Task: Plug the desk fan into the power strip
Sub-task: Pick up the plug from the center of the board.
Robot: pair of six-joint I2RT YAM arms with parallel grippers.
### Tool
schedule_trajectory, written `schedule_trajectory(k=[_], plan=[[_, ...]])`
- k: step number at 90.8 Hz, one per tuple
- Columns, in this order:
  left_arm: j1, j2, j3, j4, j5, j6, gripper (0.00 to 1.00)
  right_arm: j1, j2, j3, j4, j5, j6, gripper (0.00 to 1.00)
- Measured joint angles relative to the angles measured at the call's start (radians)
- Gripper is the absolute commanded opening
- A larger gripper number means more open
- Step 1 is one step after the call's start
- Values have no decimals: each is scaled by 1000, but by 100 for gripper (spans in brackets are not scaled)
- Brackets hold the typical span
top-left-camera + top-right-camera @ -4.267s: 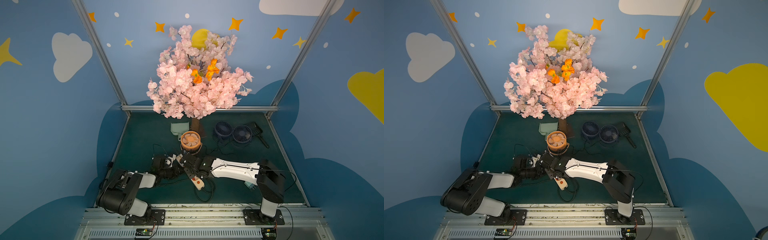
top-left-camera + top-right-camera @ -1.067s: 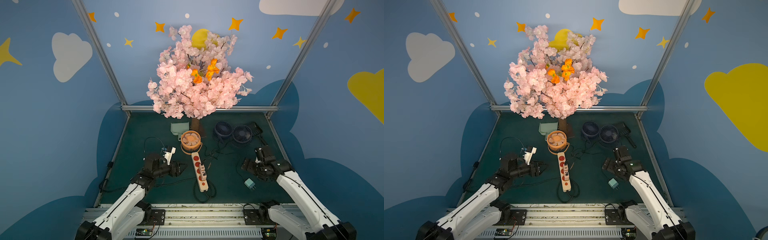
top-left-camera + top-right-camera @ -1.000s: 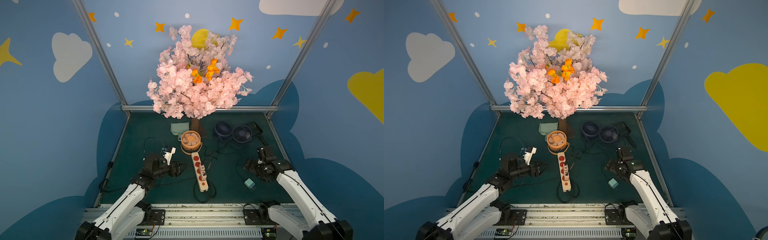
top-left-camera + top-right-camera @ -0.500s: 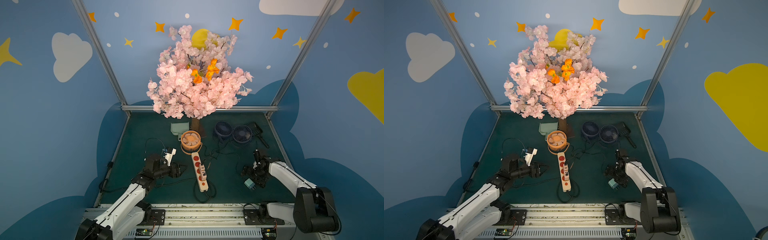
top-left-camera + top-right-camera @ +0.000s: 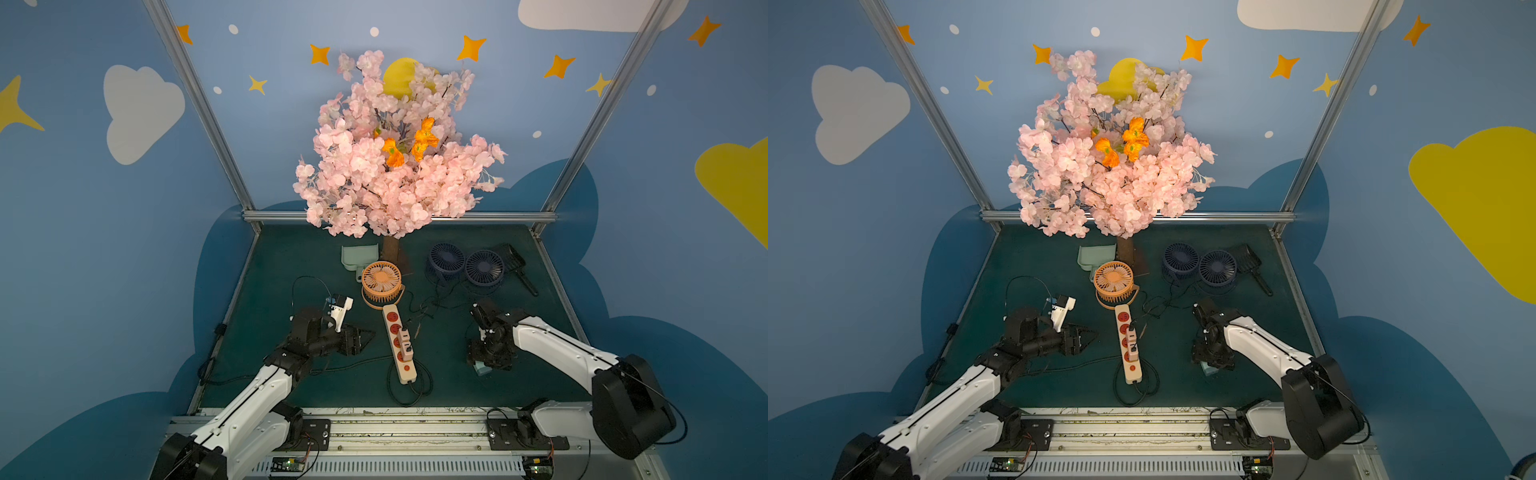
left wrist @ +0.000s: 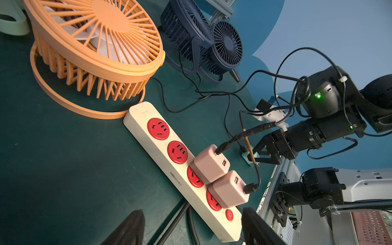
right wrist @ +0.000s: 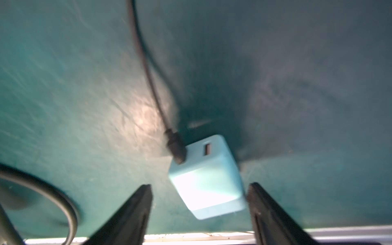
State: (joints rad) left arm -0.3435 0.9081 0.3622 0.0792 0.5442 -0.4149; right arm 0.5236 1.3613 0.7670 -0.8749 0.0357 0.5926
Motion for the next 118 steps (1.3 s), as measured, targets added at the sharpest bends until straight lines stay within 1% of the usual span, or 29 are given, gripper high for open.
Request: schedule_trajectory(k=[9,15,18,27,34,51,69,77,83,90,96,110,118], plan=[[0,0,0,2,2,0,77,25,71,59,-6,43,-26,62],[0,-3,0,2,2,0,77,34,113,82,-8,63,-40,61],[0,-5,0,1,2,0,76,37,131,87,-8,71,-52,61],[0,-17,0,1,2,0,77,41,162,90,-13,84,-73,67],[-2,-24,0,1,1,0,77,41,185,95,-17,90,-93,67],[-5,-25,0,0,1,0,77,41,232,101,-18,90,-124,51],[-7,-22,0,0,-2,-4,76,41,231,101,-17,74,-128,44],[-29,-15,0,4,-24,-27,76,41,221,92,-13,60,-121,42],[-81,-8,1,14,-62,-58,76,42,201,76,-4,42,-103,42],[-181,13,9,29,-124,-98,76,42,164,56,3,12,-69,41],[-286,53,32,49,-185,-137,75,45,118,47,17,-12,-23,40],[-500,188,131,117,-319,-209,75,66,-65,45,127,-59,137,37],[-589,258,194,159,-381,-224,75,85,-161,45,214,-71,228,35]])
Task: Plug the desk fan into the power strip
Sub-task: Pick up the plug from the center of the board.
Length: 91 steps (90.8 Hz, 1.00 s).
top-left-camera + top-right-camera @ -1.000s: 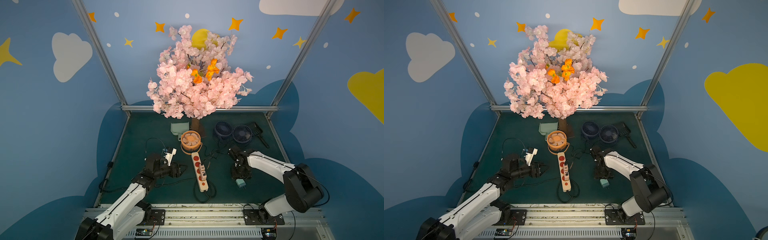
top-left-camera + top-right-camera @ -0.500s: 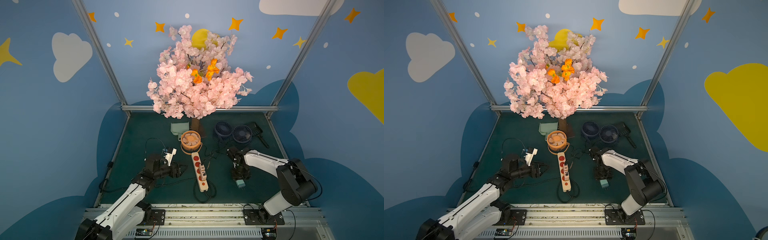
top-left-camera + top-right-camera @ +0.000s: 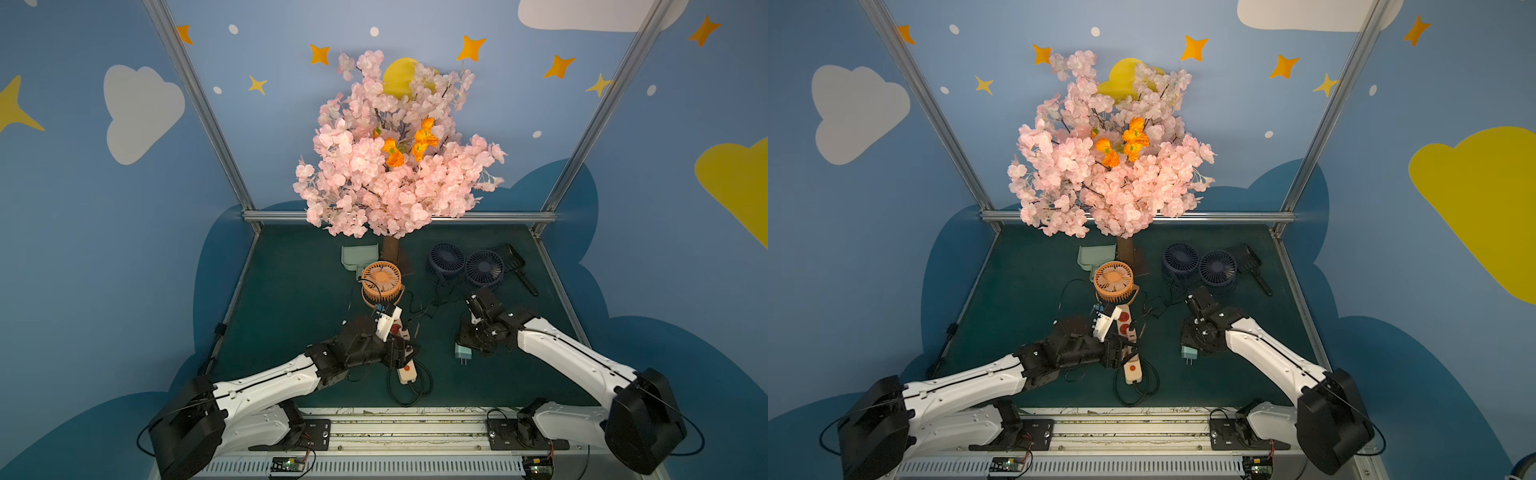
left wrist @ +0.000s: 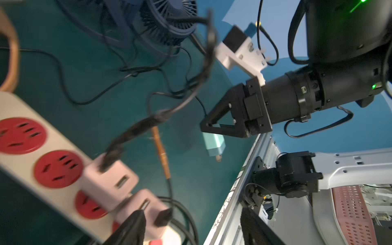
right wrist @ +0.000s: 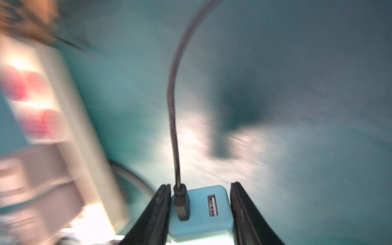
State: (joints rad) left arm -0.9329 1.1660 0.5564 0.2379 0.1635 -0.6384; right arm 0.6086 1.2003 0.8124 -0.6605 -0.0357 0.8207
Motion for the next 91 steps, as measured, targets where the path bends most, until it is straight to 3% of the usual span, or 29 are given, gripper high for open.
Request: schedule_trajectory(k=[22,48,62,79,85,91], plan=[[-62,156,131,93,-67,-13,76,63,-109,0,221,6,219,33],[-63,274,174,132,-139,-47,68,116,-113,-2,344,12,317,32],[-62,274,174,144,-187,-50,52,122,-110,-5,370,7,332,32],[-58,274,174,158,-208,-44,25,124,-90,-5,393,-8,332,32],[-55,274,174,159,-208,-43,19,122,-84,-6,406,-8,332,38],[-55,272,174,158,-209,-39,13,121,-84,-11,417,-11,327,62]])
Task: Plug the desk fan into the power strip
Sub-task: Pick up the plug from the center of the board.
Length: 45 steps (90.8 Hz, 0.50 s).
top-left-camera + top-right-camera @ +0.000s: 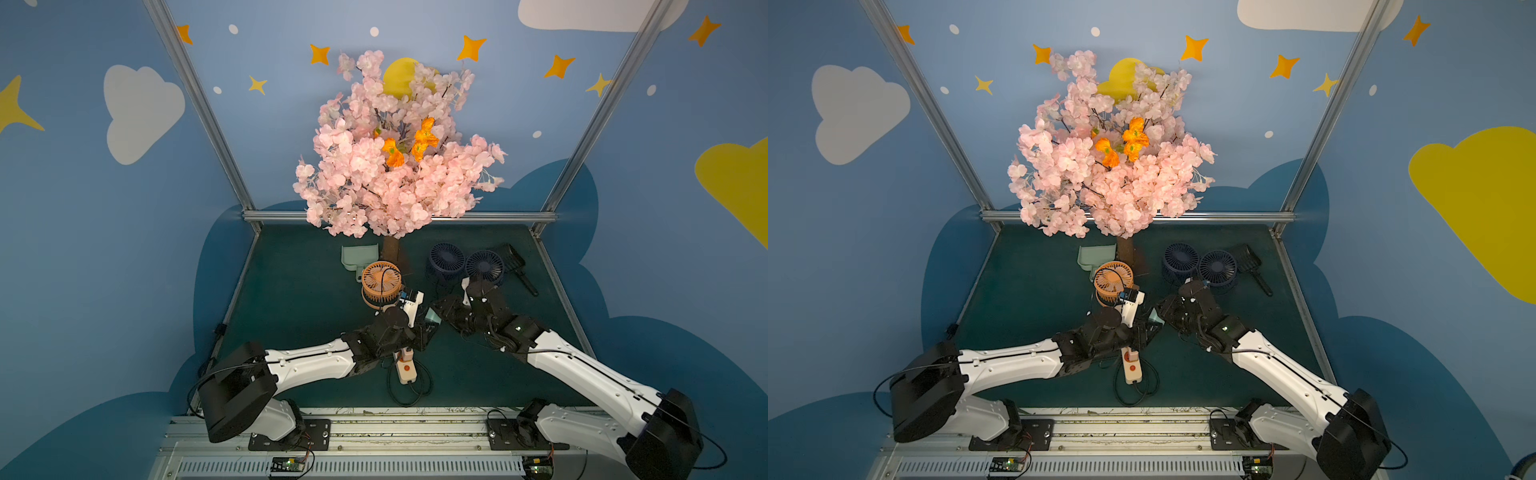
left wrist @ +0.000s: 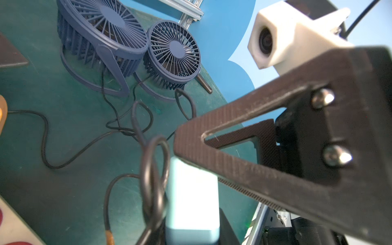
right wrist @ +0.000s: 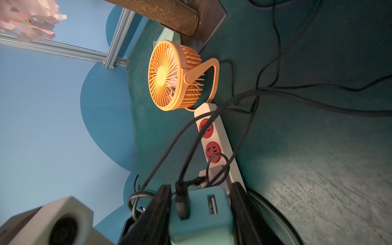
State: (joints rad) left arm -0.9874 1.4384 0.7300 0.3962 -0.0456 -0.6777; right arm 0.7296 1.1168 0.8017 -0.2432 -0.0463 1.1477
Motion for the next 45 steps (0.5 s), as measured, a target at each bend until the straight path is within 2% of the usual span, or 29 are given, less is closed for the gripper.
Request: schedule_trajectory(k=[4,9,13,26,36,45], plan=[[0,-4,-2,0,0,4,10,-7,0,0,0,-13,-13,78],[8,-18,-6,-8,5,11,8,-20,-3,-1,3,-36,-48,88],[22,-33,-8,-25,30,19,8,-37,-16,-3,6,-68,-75,92],[144,-103,-18,-70,176,48,11,-157,-92,-24,31,-243,-216,96],[257,-169,-29,-100,365,91,12,-251,-134,-24,48,-440,-333,97],[333,-210,-27,-127,568,135,13,-272,-132,-14,49,-612,-404,97]])
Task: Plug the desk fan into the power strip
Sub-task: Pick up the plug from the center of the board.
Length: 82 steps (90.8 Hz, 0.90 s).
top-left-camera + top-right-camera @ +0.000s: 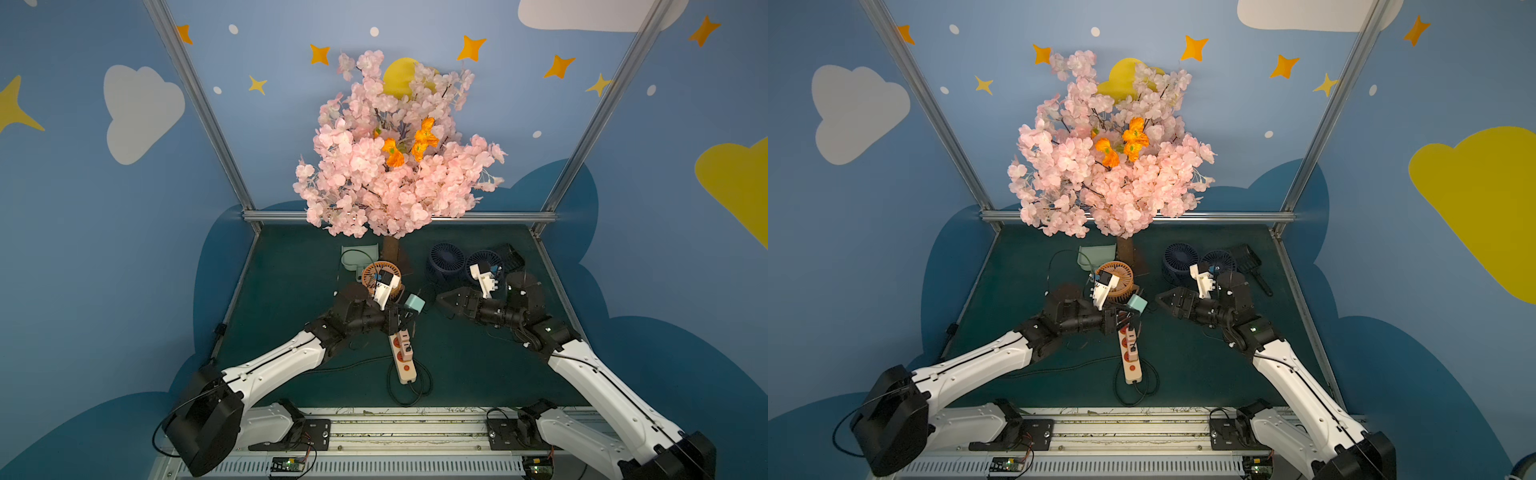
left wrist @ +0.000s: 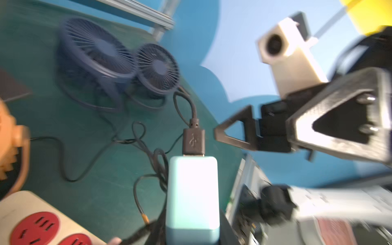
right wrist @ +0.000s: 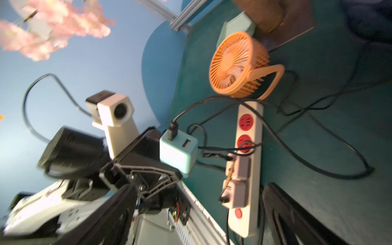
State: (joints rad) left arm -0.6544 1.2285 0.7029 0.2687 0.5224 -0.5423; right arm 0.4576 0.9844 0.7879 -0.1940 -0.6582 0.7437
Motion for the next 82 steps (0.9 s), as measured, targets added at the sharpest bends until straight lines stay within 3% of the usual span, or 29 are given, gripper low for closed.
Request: schedule_trajectory(k=[14,31,50,67,82], plan=[[77,-16,0,-4,263,14,14,32,63,82,-44,-203,-100,95],[93,-15,0,27,446,-15,13,105,126,105,45,-325,-86,84],[97,-15,0,72,537,-50,13,131,173,106,69,-375,-87,74],[105,-12,0,98,586,-74,12,132,173,106,100,-404,-69,54],[105,2,0,130,623,-97,12,132,174,106,109,-422,-65,47]])
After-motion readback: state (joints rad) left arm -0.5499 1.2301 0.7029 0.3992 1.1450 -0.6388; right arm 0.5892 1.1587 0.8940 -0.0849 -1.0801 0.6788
